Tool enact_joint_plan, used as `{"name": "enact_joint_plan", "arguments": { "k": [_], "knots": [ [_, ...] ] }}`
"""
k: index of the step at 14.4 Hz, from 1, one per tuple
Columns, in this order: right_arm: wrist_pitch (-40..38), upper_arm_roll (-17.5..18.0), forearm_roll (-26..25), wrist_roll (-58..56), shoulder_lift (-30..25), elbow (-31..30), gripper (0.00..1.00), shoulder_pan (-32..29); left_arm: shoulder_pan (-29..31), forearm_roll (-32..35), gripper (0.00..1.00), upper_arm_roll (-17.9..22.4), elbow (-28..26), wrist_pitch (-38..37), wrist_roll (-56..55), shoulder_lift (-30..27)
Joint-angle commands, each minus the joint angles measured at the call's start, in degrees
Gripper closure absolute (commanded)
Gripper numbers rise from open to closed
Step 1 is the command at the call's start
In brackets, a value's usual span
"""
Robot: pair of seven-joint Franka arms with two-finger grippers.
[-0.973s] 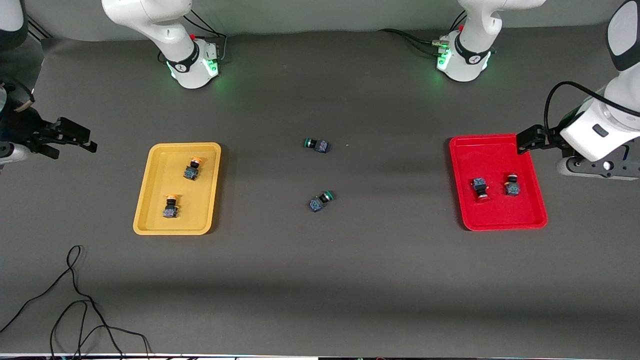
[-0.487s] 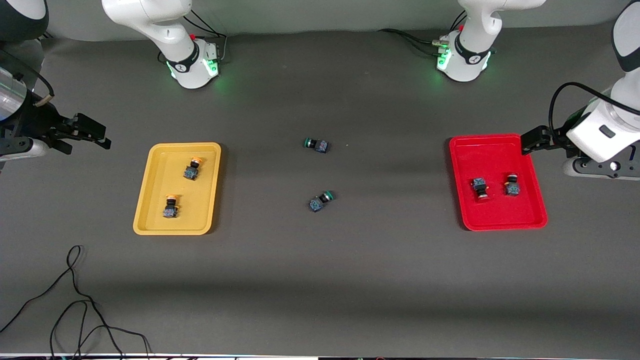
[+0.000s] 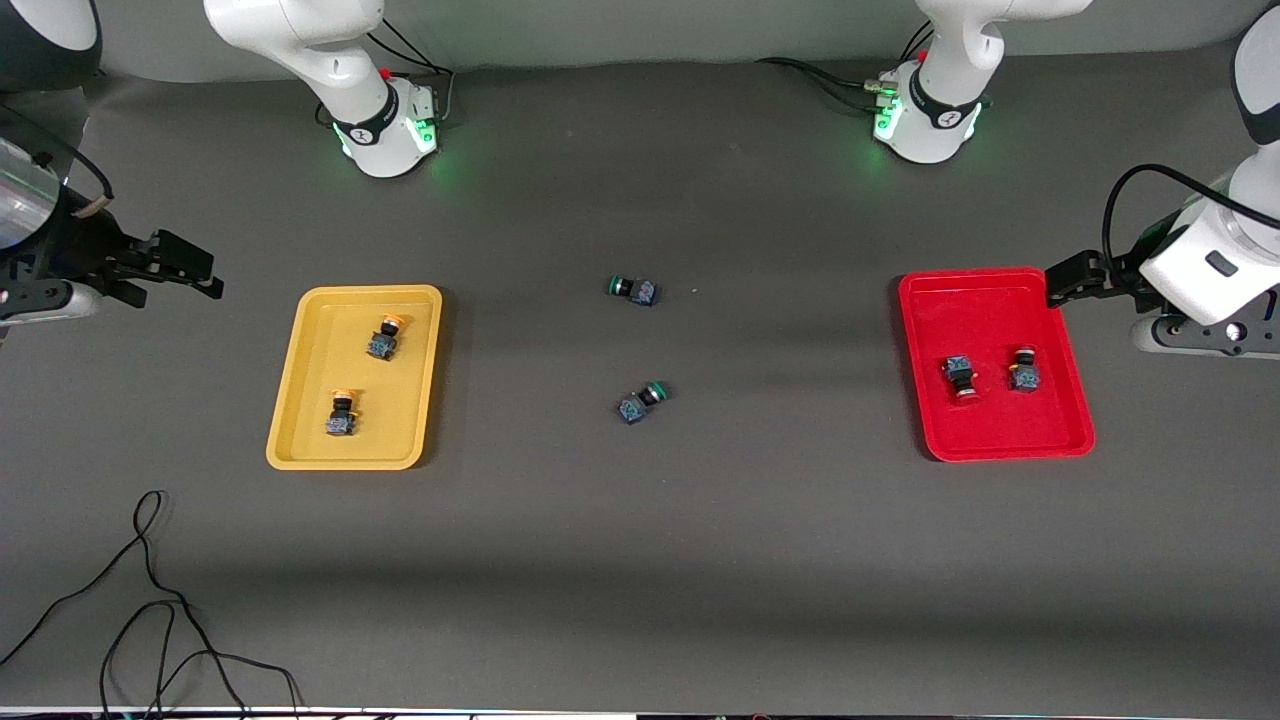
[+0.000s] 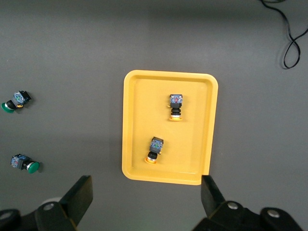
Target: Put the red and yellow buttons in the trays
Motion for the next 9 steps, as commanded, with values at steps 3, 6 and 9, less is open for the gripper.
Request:
{"name": "enact_joint_plan", "arguments": {
  "k": [3,6,9],
  "knots": [
    [-0.2,2.6,-1.6,7.6,-0.3,0.0,0.0,-0.5,-0.4,-0.6,0.0,0.5,-0.5,-0.7,-1.0,-1.0],
    [-0.3,3.1,-3.8,7.7,0.0,0.8,0.0,-0.6,-0.5,-0.4,0.0,0.5,-0.2,-0.8,-0.9,-0.9],
    [-0.3,3.1,-3.8,7.9,0.1,0.8,0.0,-0.6,-0.6,0.3,0.0,0.1,0.3,-0.8,-0.9,-0.7]
  ]
}}
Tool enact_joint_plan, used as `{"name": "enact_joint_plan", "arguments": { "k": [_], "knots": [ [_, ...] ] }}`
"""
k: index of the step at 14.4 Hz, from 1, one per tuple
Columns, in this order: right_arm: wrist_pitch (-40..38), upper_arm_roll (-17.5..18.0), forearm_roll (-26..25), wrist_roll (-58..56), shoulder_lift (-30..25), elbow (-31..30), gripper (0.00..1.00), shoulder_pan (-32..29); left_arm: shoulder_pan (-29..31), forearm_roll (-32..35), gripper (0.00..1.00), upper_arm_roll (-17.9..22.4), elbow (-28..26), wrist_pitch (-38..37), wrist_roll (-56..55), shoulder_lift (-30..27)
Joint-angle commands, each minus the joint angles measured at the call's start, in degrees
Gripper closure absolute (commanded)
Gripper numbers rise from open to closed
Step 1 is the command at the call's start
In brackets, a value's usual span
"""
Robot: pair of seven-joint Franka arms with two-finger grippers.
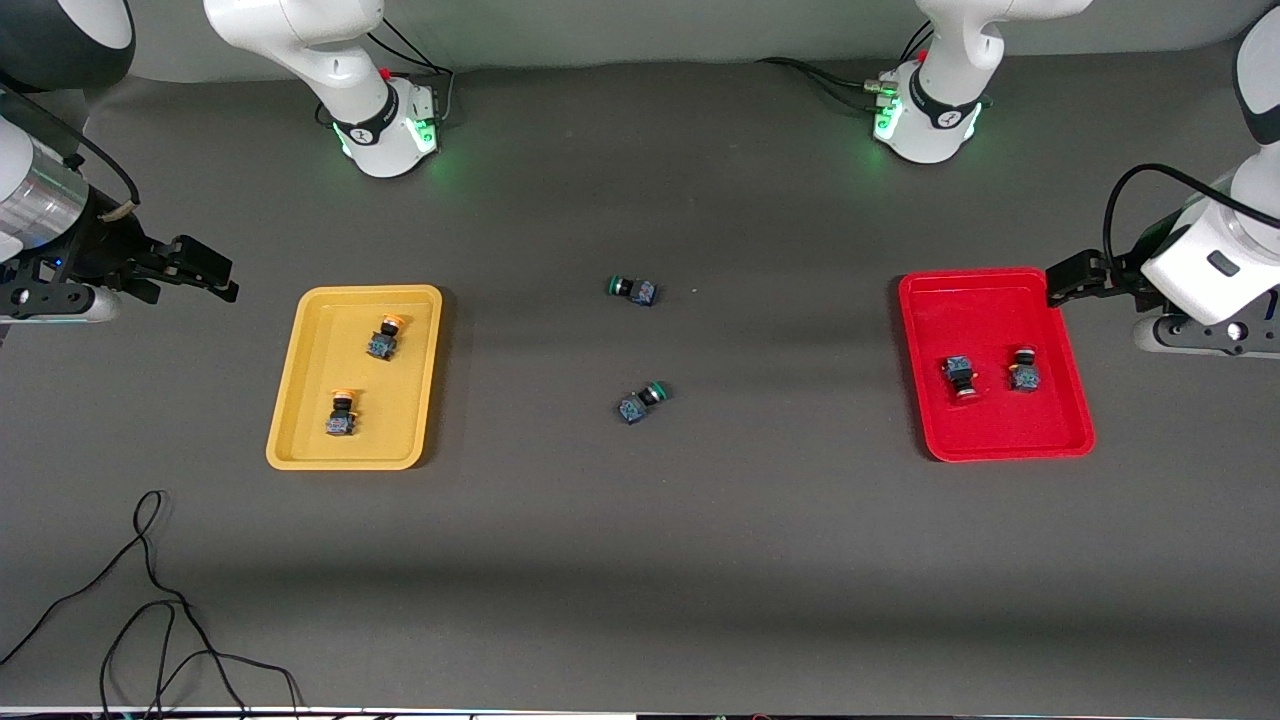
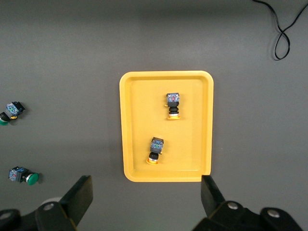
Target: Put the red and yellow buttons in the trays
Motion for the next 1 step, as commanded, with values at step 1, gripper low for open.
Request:
{"name": "enact_joint_plan", "arguments": {
  "k": [1],
  "knots": [
    [-0.3,0.9,-1.4,1.8,0.1,0.6,0.0,-0.6,-0.5,0.4,0.0,0.4,0.1,-0.6,-0.8,-0.7]
  ]
}}
